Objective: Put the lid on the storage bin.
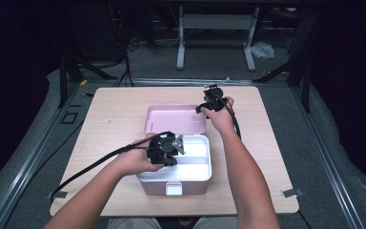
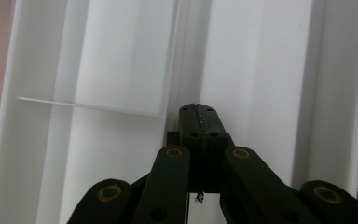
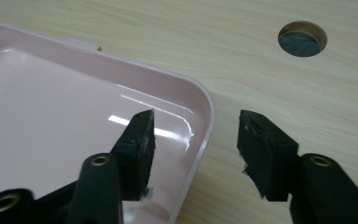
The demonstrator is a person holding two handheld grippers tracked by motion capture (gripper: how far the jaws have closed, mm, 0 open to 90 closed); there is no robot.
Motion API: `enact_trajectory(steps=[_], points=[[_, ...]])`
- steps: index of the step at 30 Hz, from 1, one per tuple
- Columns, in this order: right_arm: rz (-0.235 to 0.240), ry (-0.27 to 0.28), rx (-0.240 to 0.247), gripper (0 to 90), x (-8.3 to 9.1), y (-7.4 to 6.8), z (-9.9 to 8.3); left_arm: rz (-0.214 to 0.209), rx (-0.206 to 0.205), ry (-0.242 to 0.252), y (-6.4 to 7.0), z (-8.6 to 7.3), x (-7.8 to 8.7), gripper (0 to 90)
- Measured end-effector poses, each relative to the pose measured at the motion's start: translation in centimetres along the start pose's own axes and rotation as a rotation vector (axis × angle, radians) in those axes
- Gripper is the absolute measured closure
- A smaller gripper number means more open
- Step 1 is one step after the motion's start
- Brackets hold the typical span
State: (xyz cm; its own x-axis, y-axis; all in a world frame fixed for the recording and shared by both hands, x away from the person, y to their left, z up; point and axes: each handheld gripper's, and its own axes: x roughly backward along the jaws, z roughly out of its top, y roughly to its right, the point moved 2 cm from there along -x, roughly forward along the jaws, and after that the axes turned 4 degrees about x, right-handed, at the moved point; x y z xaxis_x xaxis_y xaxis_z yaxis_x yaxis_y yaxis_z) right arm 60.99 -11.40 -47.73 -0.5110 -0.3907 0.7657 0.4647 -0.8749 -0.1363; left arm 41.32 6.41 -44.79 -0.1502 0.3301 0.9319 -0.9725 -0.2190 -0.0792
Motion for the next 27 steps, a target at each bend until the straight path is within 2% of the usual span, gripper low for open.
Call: enact_trajectory(steps=[2,8,14,21,27], points=[[-0.017,0.023,-0.005,49.7,-0.3,-0.2,0.0,-0.003,-0.001,-0.001,0.0,0.0,0.0,90.0],[-0.054,0.036,-0.008,59.2,-1.3,-0.8,0.1,0.003,-0.005,0.000,0.1,0.0,0.0,90.0],[-0.083,0.068,-0.008,68.8,-1.5,-1.0,0.0,0.014,-0.016,0.003,0.2,0.0,0.0,90.0],[-0.073,0.127,-0.015,78.2,-1.6,-0.3,-0.6,0.022,-0.018,0.001,0.3,0.0,0.0,90.0],[-0.096,0.151,0.028,80.6,-1.3,-0.5,-0.8,0.025,-0.019,0.002,0.3,0.0,0.0,90.0]])
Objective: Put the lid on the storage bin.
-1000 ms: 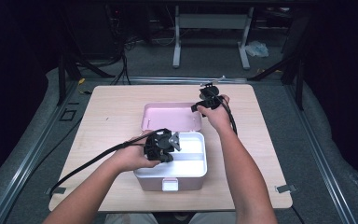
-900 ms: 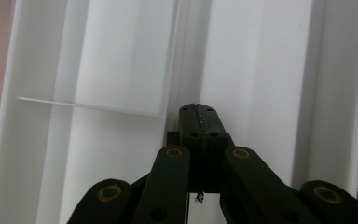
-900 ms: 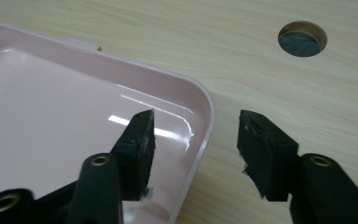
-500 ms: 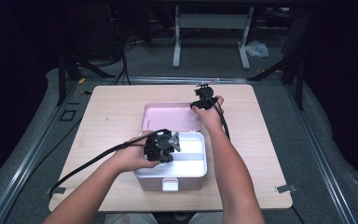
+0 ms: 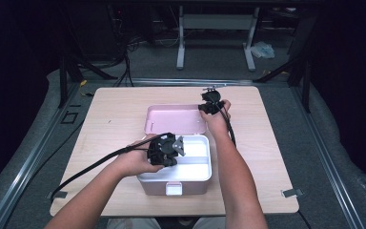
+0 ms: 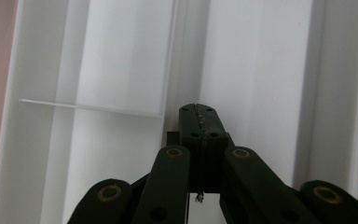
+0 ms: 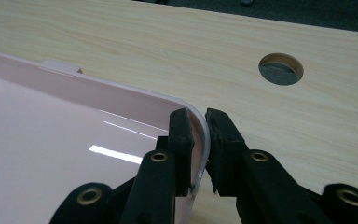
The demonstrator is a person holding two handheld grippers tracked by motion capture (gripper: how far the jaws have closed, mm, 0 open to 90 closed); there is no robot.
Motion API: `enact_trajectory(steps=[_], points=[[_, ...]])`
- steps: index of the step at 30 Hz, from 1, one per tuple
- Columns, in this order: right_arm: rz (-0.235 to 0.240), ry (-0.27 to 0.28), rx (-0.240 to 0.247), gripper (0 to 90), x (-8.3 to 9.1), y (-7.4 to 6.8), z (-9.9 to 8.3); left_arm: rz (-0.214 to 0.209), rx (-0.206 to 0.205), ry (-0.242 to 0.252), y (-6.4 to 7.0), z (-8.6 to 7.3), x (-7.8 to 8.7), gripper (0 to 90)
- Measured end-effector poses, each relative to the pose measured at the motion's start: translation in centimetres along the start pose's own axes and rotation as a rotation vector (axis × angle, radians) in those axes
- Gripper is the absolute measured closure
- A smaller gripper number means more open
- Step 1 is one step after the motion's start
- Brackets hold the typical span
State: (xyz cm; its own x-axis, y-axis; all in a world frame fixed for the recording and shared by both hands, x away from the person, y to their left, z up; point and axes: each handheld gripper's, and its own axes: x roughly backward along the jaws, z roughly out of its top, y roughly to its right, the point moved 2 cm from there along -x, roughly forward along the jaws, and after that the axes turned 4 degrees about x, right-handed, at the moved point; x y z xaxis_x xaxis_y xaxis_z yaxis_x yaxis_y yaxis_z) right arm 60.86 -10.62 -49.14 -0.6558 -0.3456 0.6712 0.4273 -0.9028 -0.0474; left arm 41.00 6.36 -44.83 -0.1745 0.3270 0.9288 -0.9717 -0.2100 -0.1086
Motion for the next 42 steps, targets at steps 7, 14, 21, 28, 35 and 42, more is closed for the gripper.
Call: enact_trajectory(steps=[7,14,21,28,35,42], points=[[-0.021,0.017,0.033,82.1,0.6,-0.3,0.3,0.001,-0.002,0.001,0.1,0.0,0.0,90.0],[-0.026,0.062,0.045,83.7,2.2,-0.4,1.4,0.008,-0.002,-0.001,0.1,0.0,0.0,90.0],[-0.031,0.142,0.082,85.0,5.6,-0.7,2.8,0.017,-0.001,-0.001,0.3,0.0,0.0,90.0],[-0.055,0.225,0.160,86.3,10.1,-1.9,3.5,0.023,-0.003,-0.002,0.4,0.0,0.0,90.0],[-0.073,0.282,0.256,86.8,14.5,-3.4,3.1,0.018,0.001,-0.004,0.3,0.0,0.0,90.0],[-0.096,0.324,0.341,86.6,17.7,-4.9,1.7,0.022,0.005,0.000,0.3,-0.1,0.1,90.0]])
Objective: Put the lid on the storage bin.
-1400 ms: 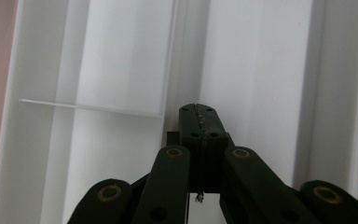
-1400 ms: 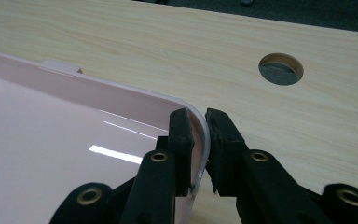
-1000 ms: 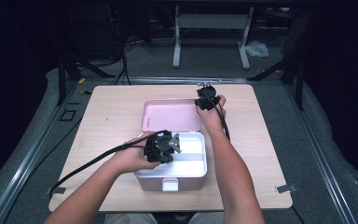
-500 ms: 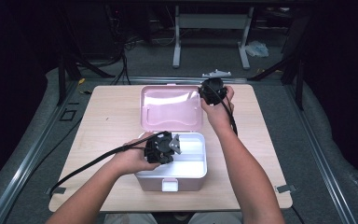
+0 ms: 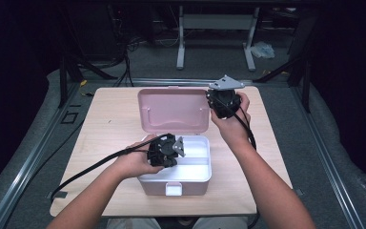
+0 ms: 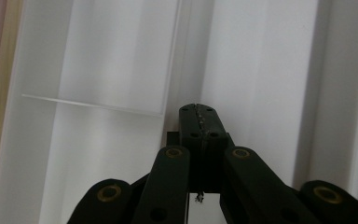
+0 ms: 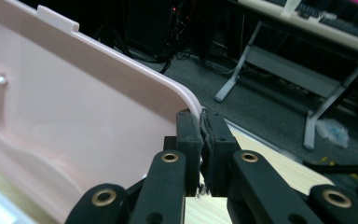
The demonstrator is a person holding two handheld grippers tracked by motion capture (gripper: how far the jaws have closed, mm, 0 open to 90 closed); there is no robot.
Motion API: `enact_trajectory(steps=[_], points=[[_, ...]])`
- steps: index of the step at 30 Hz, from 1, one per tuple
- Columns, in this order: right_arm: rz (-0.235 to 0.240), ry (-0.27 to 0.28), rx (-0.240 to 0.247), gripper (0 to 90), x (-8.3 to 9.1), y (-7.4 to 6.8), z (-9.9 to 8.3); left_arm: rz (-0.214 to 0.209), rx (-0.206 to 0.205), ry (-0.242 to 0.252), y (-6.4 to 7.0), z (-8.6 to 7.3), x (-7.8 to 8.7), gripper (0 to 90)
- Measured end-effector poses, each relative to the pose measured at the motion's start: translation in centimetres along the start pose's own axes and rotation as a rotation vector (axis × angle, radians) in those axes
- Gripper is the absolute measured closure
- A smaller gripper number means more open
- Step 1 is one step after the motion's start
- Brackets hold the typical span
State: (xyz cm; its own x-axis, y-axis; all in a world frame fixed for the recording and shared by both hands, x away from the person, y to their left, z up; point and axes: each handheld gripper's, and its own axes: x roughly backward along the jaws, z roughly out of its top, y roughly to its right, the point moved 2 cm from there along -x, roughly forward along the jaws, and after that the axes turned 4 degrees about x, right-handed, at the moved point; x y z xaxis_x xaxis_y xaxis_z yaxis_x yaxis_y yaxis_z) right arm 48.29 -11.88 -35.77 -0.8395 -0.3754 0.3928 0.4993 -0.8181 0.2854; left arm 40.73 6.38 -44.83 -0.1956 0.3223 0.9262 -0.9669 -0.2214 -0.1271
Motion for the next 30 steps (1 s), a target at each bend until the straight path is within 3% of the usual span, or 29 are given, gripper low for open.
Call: enact_trajectory(steps=[7,12,15,30], points=[[-0.008,0.023,0.069,86.4,1.7,-0.8,-0.2,-0.023,0.041,0.014,-0.4,-0.1,0.2,90.0],[-0.009,0.033,0.075,86.4,2.0,-0.9,-0.3,-0.021,0.108,0.083,-1.3,-0.7,2.0,90.0],[-0.019,0.051,0.088,86.3,2.5,-1.2,-0.6,-0.021,0.135,0.100,-1.6,-1.5,2.6,90.0],[-0.152,0.217,0.213,86.0,6.4,-4.9,-3.9,-0.012,0.146,0.115,0.5,-4.3,3.4,90.0]])
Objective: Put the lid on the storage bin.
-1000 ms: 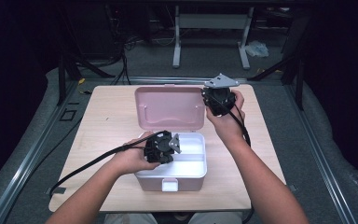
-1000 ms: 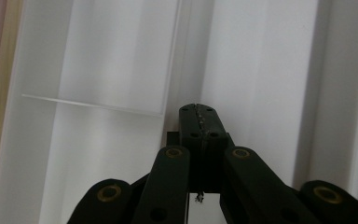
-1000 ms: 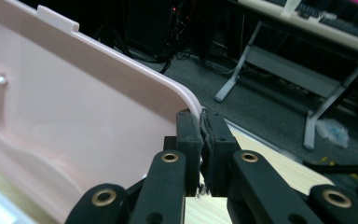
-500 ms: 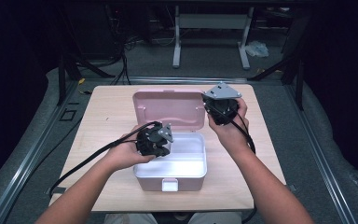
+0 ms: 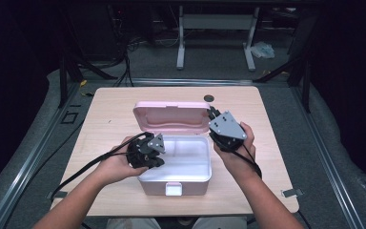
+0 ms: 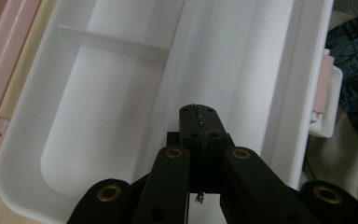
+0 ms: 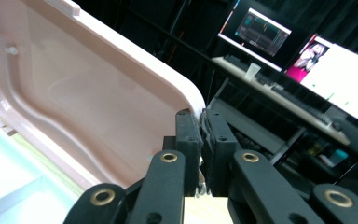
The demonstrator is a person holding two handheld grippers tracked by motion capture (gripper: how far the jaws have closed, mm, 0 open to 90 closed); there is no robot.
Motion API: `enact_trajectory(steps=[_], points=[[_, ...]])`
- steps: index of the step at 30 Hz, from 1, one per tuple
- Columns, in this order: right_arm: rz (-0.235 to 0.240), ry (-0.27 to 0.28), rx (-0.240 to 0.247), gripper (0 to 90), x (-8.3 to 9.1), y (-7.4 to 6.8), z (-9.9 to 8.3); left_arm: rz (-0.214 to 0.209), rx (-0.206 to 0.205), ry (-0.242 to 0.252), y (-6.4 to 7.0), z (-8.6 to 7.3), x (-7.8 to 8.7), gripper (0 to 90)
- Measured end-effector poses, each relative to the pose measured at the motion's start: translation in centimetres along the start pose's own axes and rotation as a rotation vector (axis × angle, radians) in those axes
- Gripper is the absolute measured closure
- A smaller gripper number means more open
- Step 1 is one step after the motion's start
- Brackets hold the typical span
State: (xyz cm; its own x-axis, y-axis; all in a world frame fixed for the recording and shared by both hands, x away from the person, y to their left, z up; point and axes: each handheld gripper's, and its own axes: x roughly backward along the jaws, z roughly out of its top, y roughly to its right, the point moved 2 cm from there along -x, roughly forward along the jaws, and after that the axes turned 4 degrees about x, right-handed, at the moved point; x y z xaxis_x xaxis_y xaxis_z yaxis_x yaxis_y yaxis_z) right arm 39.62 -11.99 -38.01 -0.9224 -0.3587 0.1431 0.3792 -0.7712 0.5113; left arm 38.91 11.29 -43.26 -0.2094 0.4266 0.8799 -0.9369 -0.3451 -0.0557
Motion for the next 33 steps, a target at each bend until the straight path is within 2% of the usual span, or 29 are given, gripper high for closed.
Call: enact_trajectory(steps=[5,8,13,16,18,21,23,25,27,28,30,33], points=[[-0.019,0.015,0.034,85.3,1.5,-1.0,-0.4,-0.011,0.026,0.041,0.3,-0.3,1.9,90.0],[-0.013,0.015,0.043,85.0,2.1,-1.3,-0.6,0.018,0.029,0.065,0.3,-0.4,3.8,90.0],[0.011,0.014,0.039,81.8,3.0,-1.6,-0.8,0.056,0.032,0.129,0.4,0.3,8.7,90.0],[0.053,0.023,0.014,72.5,3.5,-1.6,-0.6,0.101,0.035,0.160,0.1,1.0,11.5,90.0],[0.080,0.016,0.005,71.5,3.7,-1.5,-0.3,0.144,0.035,0.171,-0.3,1.5,13.0,90.0],[0.146,0.009,-0.039,70.4,4.2,-1.2,0.1,0.177,0.052,0.184,-1.4,2.3,14.4,90.0],[0.185,-0.002,-0.064,69.2,4.4,-0.9,0.5,0.189,0.081,0.187,-2.7,2.9,14.8,90.0],[0.214,-0.016,-0.092,67.5,4.3,-0.5,0.7,0.203,0.119,0.183,-4.3,3.5,14.4,90.0],[0.216,-0.022,-0.106,66.7,4.1,-0.1,0.7,0.199,0.155,0.175,-5.6,3.9,13.6,90.0],[0.223,-0.025,-0.118,66.7,4.1,0.0,0.7,0.173,0.174,0.197,-6.1,4.1,13.5,90.0],[0.235,-0.035,-0.133,66.0,4.0,0.3,0.6,0.147,0.171,0.186,-6.3,4.7,13.2,90.0],[0.259,-0.059,-0.160,65.4,3.9,0.6,0.2,0.158,0.149,0.138,-6.2,5.2,12.6,90.0]])
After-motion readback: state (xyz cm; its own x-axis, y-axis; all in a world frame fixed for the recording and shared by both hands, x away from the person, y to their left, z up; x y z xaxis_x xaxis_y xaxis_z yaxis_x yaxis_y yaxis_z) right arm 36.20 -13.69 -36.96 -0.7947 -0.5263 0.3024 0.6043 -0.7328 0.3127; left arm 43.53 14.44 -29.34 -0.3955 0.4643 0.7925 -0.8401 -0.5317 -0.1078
